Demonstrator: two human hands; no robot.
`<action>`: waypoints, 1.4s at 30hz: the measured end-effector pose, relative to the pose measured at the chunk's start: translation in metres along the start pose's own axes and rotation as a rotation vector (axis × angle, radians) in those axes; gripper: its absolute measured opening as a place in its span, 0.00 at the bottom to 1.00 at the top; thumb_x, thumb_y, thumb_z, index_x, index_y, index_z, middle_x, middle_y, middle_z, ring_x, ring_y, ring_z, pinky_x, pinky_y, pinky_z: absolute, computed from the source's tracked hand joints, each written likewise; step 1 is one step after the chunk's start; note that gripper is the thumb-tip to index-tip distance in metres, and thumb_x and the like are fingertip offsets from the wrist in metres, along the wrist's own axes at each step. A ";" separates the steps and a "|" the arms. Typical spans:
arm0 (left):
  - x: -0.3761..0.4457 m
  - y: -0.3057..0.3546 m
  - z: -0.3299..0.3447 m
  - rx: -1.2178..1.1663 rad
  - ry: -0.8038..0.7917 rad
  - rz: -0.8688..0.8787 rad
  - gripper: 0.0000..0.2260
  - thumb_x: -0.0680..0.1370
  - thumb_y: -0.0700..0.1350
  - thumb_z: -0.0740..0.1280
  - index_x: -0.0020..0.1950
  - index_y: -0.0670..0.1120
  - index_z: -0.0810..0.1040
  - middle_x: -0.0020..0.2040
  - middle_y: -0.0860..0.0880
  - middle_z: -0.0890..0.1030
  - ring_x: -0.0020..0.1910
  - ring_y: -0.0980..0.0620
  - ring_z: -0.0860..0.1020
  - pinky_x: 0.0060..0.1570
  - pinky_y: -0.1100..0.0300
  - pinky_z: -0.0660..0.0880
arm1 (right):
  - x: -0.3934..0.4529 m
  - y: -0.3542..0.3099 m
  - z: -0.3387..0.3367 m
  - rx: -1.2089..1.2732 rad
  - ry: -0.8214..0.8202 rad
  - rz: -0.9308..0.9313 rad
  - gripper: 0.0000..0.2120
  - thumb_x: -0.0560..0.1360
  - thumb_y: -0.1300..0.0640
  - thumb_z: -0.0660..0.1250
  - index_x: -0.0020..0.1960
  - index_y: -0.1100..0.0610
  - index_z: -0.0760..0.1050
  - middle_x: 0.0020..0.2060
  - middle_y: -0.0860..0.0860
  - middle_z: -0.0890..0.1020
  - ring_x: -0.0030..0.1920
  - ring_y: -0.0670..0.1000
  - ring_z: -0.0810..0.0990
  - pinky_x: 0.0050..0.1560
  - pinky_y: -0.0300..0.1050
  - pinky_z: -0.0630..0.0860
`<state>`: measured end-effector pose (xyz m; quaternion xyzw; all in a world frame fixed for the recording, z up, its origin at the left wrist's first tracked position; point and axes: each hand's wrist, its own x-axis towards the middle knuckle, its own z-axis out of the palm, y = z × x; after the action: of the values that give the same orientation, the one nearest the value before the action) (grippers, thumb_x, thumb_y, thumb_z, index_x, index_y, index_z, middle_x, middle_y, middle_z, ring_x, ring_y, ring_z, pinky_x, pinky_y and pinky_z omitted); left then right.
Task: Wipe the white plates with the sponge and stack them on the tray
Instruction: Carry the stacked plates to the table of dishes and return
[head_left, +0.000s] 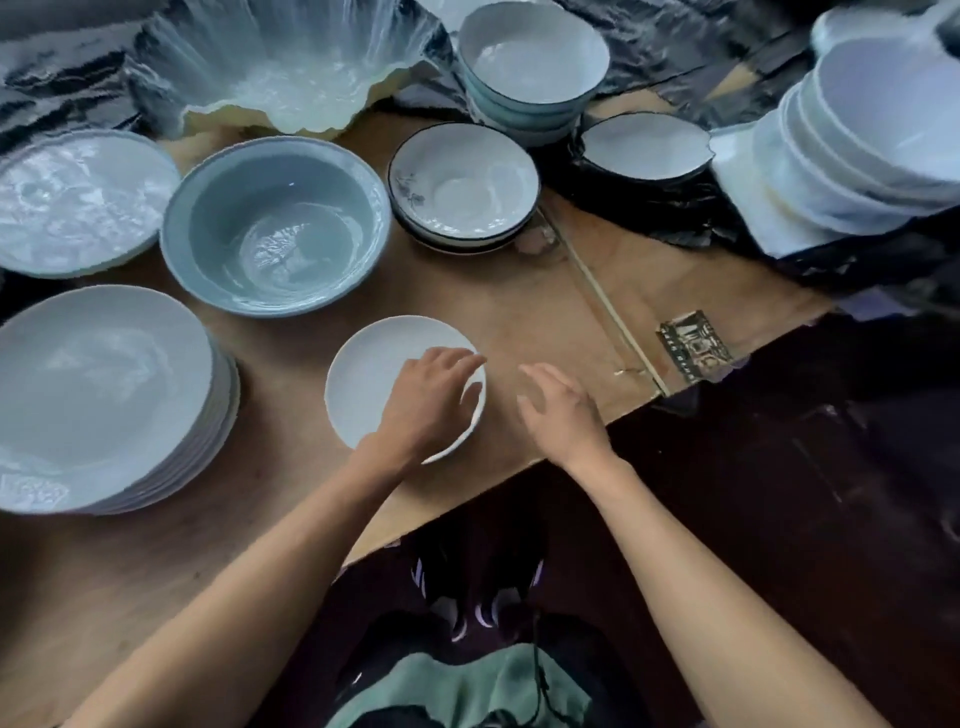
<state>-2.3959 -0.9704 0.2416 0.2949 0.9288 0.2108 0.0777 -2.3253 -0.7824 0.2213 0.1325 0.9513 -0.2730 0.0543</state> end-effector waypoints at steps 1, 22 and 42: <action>0.008 0.013 0.003 0.026 -0.036 0.054 0.17 0.82 0.48 0.63 0.71 0.49 0.76 0.69 0.48 0.78 0.68 0.43 0.74 0.63 0.47 0.71 | -0.011 0.010 -0.007 -0.020 0.011 0.016 0.22 0.79 0.54 0.66 0.72 0.52 0.72 0.70 0.51 0.74 0.68 0.56 0.73 0.70 0.53 0.69; -0.101 0.462 0.190 0.374 -0.530 0.921 0.20 0.82 0.52 0.60 0.74 0.51 0.72 0.70 0.48 0.76 0.69 0.43 0.73 0.66 0.43 0.70 | -0.453 0.283 -0.100 -0.004 0.389 0.879 0.19 0.79 0.48 0.65 0.69 0.49 0.74 0.69 0.48 0.74 0.66 0.57 0.73 0.62 0.55 0.73; -0.408 0.805 0.367 0.398 -0.759 1.728 0.20 0.83 0.52 0.60 0.75 0.53 0.70 0.73 0.48 0.74 0.70 0.44 0.74 0.67 0.43 0.70 | -0.869 0.368 -0.072 0.289 0.783 1.584 0.19 0.77 0.53 0.65 0.68 0.50 0.75 0.69 0.49 0.75 0.69 0.57 0.72 0.66 0.58 0.72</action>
<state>-1.5506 -0.4873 0.2720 0.9331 0.3227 -0.0756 0.1395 -1.3900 -0.6368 0.2491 0.8396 0.4875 -0.2080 -0.1190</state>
